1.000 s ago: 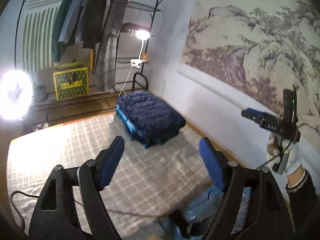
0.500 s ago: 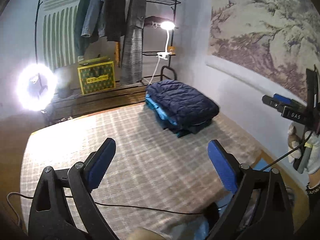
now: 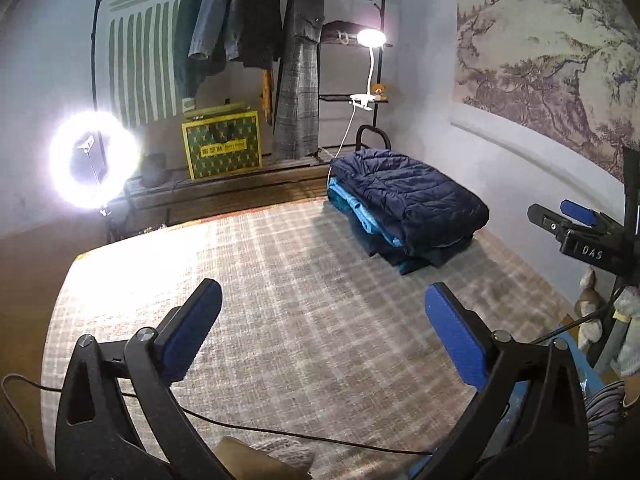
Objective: Fold large clothes
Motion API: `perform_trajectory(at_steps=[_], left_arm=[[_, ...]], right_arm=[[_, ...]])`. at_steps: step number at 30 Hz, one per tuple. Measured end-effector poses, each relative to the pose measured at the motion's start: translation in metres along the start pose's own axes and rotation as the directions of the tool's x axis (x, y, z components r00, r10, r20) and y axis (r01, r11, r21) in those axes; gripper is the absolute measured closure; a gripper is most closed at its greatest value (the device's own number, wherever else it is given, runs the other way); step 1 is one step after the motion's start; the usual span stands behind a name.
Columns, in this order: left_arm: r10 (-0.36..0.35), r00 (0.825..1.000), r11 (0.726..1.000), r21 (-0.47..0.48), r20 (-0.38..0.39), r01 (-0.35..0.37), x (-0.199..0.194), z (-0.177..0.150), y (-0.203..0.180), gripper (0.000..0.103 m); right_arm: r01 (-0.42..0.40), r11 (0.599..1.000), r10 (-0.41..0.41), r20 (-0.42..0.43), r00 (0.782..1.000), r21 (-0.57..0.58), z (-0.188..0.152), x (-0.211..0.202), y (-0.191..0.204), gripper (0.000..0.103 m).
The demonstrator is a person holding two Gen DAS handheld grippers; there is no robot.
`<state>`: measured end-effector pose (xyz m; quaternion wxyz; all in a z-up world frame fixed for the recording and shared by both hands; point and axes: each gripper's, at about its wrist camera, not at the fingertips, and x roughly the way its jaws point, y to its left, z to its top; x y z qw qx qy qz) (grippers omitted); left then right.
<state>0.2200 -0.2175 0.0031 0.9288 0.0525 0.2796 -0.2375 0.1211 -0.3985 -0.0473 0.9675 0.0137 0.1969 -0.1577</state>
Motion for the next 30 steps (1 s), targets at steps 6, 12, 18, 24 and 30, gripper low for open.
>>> perform_trajectory(at_steps=[6, 12, 18, 24, 30], left_arm=[[0.006, 1.0, 1.0, 0.004, -0.003, -0.006, 0.013, -0.008, 0.0, 0.0], [0.0, 1.0, 1.0, 0.022, -0.013, 0.0, 0.022, -0.016, -0.009, 0.0], [0.0, 1.0, 0.999, 0.042, -0.023, 0.001, 0.027, -0.021, -0.014, 0.0], [-0.003, 1.0, 0.999, 0.045, -0.025, 0.004, 0.027, -0.021, -0.015, 0.0], [0.0, 1.0, 0.999, 0.038, -0.019, 0.001, 0.025, -0.022, -0.014, 0.0]], right_arm=[[0.026, 0.999, -0.026, 0.008, 1.0, -0.03, -0.014, 0.017, 0.001, 0.0], [0.002, 1.0, -0.001, -0.03, 1.0, 0.011, -0.019, 0.033, -0.005, 0.0], [0.003, 1.0, -0.002, -0.045, 0.999, 0.017, -0.021, 0.037, -0.004, 0.0], [0.009, 1.0, -0.009, -0.039, 0.999, -0.006, -0.023, 0.036, 0.002, 0.0], [0.008, 1.0, -0.007, -0.044, 0.999, 0.023, -0.023, 0.037, 0.0, 0.0]])
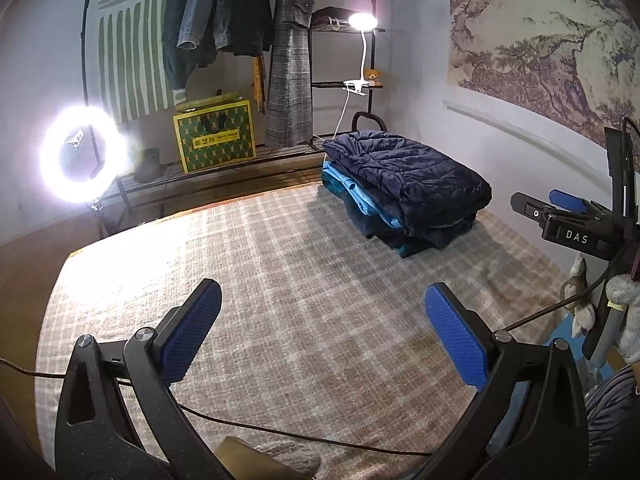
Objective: Fold large clothes
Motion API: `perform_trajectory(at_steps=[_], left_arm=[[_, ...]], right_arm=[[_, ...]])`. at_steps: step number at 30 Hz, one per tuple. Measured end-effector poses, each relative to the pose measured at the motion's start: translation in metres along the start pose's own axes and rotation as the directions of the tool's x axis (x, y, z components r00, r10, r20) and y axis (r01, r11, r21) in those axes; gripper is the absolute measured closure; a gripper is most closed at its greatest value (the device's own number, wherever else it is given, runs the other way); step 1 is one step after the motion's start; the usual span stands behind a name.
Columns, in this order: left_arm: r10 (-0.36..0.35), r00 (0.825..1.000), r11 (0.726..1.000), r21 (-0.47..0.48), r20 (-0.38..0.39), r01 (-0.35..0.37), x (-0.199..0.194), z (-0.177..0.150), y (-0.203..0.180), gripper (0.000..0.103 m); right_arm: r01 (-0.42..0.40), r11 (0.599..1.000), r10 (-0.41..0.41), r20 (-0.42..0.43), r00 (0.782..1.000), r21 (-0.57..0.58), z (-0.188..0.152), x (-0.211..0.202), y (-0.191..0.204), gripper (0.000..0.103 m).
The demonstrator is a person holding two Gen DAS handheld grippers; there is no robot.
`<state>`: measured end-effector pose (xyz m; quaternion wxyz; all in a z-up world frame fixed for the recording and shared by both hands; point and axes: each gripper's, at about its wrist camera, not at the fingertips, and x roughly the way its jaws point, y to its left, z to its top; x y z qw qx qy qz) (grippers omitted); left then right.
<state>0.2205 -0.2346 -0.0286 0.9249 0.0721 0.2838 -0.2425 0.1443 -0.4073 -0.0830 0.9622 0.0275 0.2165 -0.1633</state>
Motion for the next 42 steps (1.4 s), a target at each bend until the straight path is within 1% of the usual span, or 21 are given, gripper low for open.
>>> perform_trajectory(at_steps=[12, 36, 39, 42], left_arm=[[0.007, 1.0, 1.0, -0.003, 0.013, -0.007, -0.0036, -0.0003, 0.0005, 0.0], [0.011, 1.0, 1.0, -0.006, 0.009, -0.011, -0.0053, -0.0023, 0.0031, 0.0], [0.015, 1.0, 1.0, -0.004, 0.015, -0.015, -0.0059, -0.0027, 0.0032, 0.0], [0.04, 0.998, 0.999, 0.003, 0.038, -0.04, -0.008, -0.0043, 0.0043, 0.0]], right_arm=[[0.019, 1.0, -0.019, -0.001, 1.0, 0.013, -0.0003, 0.0018, -0.0019, 0.0], [0.005, 1.0, -0.005, -0.012, 1.0, 0.005, -0.0019, 0.0037, -0.0033, 0.0], [0.005, 1.0, -0.005, -0.013, 1.0, -0.001, -0.0016, 0.0045, -0.0038, 0.0], [0.003, 1.0, -0.003, -0.014, 1.0, -0.008, -0.0013, 0.0053, -0.0045, 0.0]])
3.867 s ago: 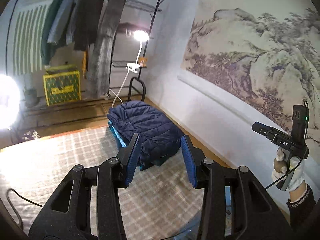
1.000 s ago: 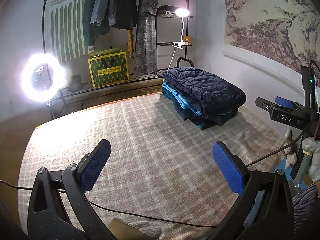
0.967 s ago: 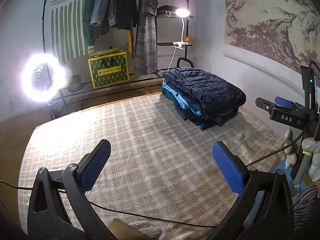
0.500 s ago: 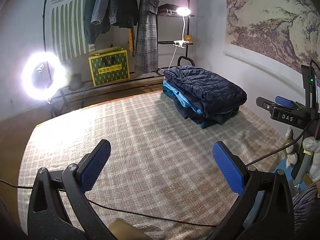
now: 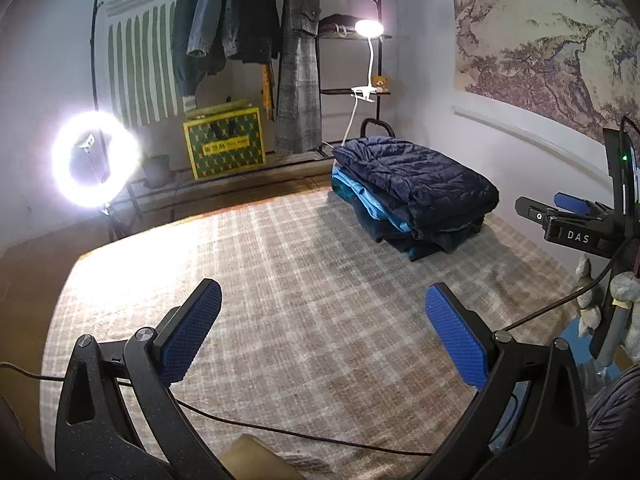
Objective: Fold large clothes
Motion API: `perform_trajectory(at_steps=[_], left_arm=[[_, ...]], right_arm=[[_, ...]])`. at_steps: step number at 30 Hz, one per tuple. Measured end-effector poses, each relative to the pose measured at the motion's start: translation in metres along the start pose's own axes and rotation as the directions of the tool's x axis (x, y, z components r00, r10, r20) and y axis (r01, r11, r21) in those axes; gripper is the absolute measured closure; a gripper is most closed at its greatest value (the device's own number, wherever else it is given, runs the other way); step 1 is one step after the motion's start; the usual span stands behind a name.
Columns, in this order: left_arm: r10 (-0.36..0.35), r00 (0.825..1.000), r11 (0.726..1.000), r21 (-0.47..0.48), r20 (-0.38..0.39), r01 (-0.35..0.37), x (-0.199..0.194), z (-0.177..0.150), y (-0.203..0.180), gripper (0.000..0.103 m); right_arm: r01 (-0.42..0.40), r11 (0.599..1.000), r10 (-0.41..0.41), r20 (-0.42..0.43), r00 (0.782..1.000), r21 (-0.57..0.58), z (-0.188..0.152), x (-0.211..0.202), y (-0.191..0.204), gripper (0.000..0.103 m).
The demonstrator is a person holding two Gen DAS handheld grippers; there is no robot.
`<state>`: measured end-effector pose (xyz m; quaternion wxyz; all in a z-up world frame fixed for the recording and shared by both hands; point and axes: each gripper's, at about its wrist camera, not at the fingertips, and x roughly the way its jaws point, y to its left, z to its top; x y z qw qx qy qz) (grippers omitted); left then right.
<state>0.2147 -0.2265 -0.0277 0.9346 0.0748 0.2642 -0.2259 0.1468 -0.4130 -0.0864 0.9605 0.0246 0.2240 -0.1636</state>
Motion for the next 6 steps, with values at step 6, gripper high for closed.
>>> perform_trajectory(at_steps=[6], left_arm=[[0.014, 1.0, 0.999, -0.036, -0.005, -0.015, -0.0002, 0.0011, 0.0087, 0.0]], right_arm=[[-0.001, 1.0, 0.001, 0.003, 1.0, 0.003, 0.0003, -0.0002, -0.001, 0.0]])
